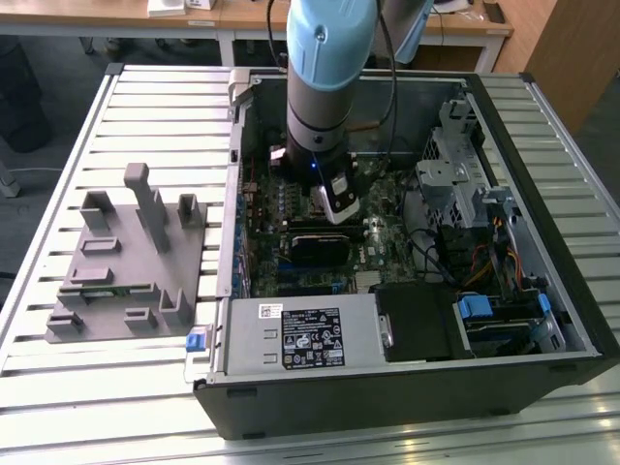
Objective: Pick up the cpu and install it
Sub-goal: 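Install the second cpu locking lever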
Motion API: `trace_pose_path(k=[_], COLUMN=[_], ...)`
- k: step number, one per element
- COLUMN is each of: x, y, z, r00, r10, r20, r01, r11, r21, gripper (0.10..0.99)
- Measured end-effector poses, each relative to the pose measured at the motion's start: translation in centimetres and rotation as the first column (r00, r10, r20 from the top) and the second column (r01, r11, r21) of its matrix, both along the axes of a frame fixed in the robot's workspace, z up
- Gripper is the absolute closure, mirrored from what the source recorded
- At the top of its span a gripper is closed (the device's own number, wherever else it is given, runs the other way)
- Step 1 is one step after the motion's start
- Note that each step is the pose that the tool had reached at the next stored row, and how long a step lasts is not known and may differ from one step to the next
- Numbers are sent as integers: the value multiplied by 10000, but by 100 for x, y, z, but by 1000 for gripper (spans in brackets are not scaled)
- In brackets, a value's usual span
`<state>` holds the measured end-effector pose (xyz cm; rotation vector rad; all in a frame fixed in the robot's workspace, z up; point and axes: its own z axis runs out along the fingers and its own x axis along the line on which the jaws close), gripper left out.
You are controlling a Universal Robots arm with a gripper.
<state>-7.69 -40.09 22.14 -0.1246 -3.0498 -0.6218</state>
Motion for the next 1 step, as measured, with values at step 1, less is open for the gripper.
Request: trace_pose_path(k=[1], x=[0], y=[0], z=[15], r00=[10000], r10=[0], r20=[0], r01=[0], r11=[10000], r21=[57], gripper=[980])
